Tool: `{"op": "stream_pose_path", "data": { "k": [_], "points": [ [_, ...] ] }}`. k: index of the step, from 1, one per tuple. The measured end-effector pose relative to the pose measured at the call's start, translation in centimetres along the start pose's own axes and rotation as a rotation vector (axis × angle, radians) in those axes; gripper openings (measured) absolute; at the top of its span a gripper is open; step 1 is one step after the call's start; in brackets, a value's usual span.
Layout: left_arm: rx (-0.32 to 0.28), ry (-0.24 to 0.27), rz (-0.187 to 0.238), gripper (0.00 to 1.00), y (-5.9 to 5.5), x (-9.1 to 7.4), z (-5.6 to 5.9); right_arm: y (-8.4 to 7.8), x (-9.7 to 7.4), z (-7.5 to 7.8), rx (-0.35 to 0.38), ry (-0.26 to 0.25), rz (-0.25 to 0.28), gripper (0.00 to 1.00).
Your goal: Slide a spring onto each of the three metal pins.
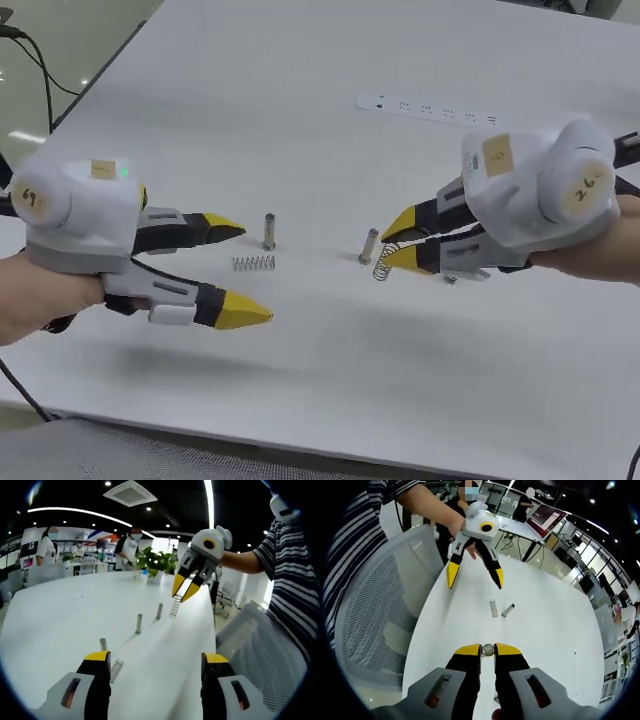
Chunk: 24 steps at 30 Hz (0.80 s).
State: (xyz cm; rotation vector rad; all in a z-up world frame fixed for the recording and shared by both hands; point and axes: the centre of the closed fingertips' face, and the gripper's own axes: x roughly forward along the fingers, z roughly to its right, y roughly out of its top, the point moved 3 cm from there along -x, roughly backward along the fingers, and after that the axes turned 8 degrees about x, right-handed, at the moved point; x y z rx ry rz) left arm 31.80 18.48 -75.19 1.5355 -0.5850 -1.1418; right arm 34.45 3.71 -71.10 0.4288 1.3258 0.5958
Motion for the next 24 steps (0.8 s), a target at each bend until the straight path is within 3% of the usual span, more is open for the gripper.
{"op": "stream_pose_path", "data": {
  "k": [15,24],
  "points": [
    [-0.039,0.087,0.008,0.97,-1.0,-1.8,-1.3,-0.8,0.3,2.1,0.041,-0.04,-0.01,0.07],
    [-0.049,0.113,0.015,0.98,-1.3,-2.4,-1.7,-1.1,0.5,4.1,0.081,-0.075,-0.013,0.07]
  ]
}}
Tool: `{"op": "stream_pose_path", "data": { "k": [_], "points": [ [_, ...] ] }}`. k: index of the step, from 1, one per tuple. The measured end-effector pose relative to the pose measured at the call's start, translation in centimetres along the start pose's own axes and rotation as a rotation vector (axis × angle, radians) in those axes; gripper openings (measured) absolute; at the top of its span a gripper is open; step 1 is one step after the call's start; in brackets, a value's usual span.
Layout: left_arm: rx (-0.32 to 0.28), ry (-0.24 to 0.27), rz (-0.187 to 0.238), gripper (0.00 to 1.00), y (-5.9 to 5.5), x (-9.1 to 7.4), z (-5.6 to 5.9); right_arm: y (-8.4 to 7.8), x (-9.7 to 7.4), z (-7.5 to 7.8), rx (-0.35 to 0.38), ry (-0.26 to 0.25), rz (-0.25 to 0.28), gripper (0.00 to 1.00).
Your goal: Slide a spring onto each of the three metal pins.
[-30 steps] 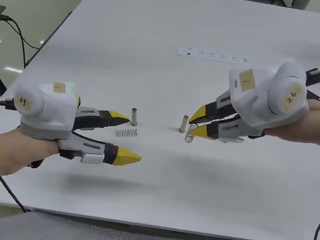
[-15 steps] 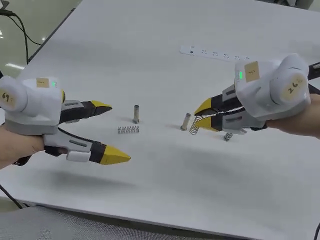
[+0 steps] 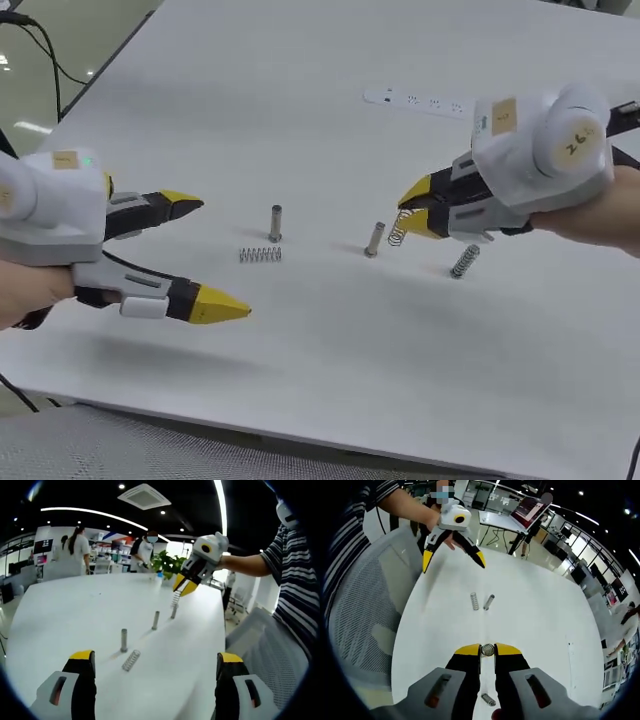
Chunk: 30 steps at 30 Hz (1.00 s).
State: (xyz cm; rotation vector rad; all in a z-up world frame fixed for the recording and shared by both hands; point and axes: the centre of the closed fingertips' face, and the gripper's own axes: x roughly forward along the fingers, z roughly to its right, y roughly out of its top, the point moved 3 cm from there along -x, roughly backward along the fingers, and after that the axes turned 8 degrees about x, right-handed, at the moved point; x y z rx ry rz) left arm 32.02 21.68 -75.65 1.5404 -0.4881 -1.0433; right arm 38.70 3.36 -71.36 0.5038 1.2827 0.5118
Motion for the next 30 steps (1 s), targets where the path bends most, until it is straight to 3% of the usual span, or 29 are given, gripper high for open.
{"op": "stream_pose_path", "data": {
  "k": [11,30],
  "points": [
    [-0.009,0.013,0.002,0.98,-0.1,-0.3,-0.3,-0.1,1.2,2.1,0.045,-0.031,-0.004,0.07],
    [-0.015,0.02,0.008,0.98,-0.2,-0.5,-0.6,-0.5,3.4,2.6,0.064,-0.014,-0.032,0.07]
  ]
}}
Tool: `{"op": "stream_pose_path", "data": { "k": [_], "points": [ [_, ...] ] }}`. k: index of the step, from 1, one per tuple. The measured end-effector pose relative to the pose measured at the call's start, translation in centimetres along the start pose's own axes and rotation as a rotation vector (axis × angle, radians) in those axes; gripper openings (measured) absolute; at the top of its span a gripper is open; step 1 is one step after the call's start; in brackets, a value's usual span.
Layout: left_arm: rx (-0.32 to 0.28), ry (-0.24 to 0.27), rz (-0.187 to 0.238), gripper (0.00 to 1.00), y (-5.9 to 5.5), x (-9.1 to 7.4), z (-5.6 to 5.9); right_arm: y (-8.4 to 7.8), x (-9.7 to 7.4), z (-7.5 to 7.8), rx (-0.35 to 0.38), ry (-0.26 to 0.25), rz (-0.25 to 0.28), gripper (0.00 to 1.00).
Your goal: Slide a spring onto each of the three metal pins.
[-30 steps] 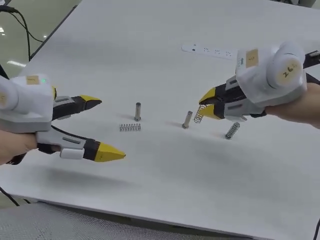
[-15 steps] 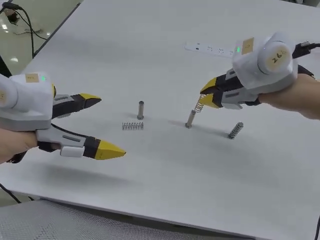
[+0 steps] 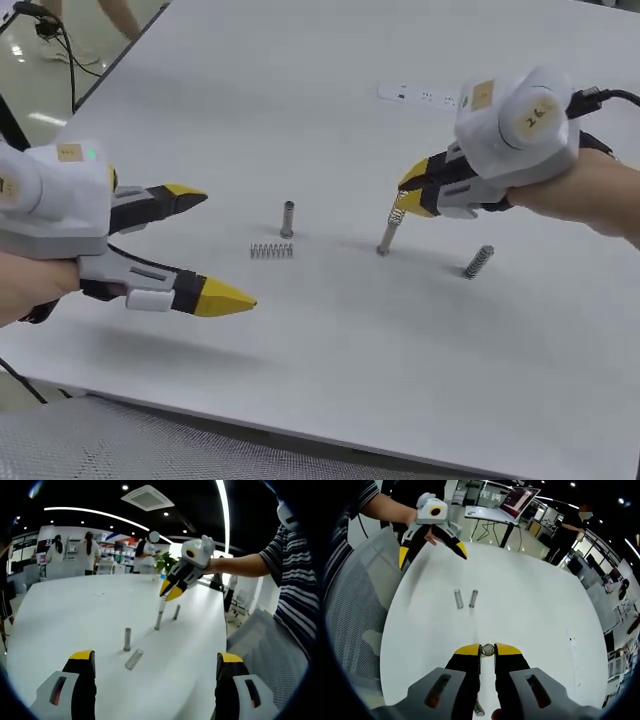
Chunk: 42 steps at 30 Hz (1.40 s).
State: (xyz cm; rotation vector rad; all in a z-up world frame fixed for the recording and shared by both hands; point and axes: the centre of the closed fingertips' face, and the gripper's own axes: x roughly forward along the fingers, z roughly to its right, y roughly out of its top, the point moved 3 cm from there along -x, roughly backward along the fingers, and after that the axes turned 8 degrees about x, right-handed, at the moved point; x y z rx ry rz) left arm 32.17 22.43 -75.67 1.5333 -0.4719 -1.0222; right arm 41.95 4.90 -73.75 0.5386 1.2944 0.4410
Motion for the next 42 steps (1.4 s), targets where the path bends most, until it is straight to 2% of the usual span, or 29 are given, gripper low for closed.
{"op": "stream_pose_path", "data": {
  "k": [23,28,34,42],
  "points": [
    [-0.006,0.008,-0.002,0.98,-0.1,-0.3,-0.1,-2.6,3.3,-0.4,0.044,0.021,-0.053,0.07],
    [-0.005,0.01,-0.005,0.98,-0.1,-0.4,-0.1,-2.9,3.6,-0.7,0.062,0.024,-0.054,0.08],
    [-0.008,0.013,0.0,0.98,0.0,-0.5,-0.2,-3.3,4.1,-1.1,0.047,0.025,-0.068,0.08],
    [-0.007,0.016,0.0,0.98,0.1,-0.6,-0.3,-3.0,4.0,-1.1,0.051,0.016,-0.06,0.09]
  ]
}}
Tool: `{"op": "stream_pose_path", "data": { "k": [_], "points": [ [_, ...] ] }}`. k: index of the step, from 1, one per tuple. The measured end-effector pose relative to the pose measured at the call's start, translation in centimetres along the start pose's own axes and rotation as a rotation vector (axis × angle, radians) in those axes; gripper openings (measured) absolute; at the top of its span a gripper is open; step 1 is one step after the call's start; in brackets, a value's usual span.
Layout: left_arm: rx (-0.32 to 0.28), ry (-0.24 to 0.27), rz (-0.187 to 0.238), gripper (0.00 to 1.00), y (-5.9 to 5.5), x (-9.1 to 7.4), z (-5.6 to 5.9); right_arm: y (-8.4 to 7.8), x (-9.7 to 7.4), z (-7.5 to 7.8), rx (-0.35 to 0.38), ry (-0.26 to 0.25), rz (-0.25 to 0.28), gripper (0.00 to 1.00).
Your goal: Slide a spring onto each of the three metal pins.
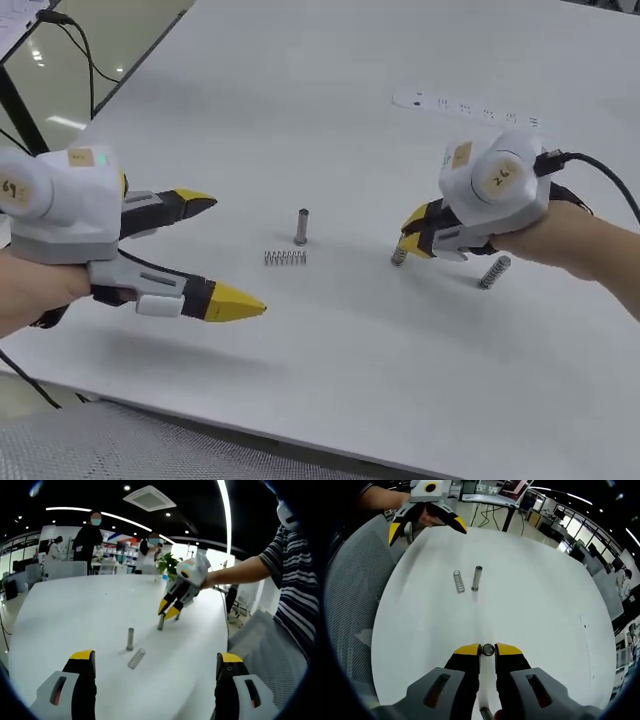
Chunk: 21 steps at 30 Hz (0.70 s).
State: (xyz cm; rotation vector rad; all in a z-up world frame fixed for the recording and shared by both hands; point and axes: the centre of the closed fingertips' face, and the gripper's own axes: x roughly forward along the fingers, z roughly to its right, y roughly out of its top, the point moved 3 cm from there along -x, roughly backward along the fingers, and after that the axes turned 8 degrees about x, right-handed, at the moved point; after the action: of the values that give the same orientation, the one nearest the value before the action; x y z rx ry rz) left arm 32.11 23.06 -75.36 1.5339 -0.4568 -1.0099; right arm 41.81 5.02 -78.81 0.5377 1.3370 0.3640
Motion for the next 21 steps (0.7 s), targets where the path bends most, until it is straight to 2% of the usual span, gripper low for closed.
{"op": "stream_pose_path", "data": {
  "k": [7,16,21],
  "points": [
    [0.0,0.005,0.004,0.97,0.1,-0.3,-0.2,0.1,-1.0,0.0,0.014,-0.016,0.023,0.11],
    [0.003,0.001,0.012,0.97,0.4,0.0,0.0,1.2,-2.8,-0.4,0.104,-0.027,0.142,0.1],
    [0.005,-0.004,0.014,0.97,0.5,0.0,0.1,1.5,-3.4,-1.3,0.174,-0.011,0.213,0.11]
  ]
}}
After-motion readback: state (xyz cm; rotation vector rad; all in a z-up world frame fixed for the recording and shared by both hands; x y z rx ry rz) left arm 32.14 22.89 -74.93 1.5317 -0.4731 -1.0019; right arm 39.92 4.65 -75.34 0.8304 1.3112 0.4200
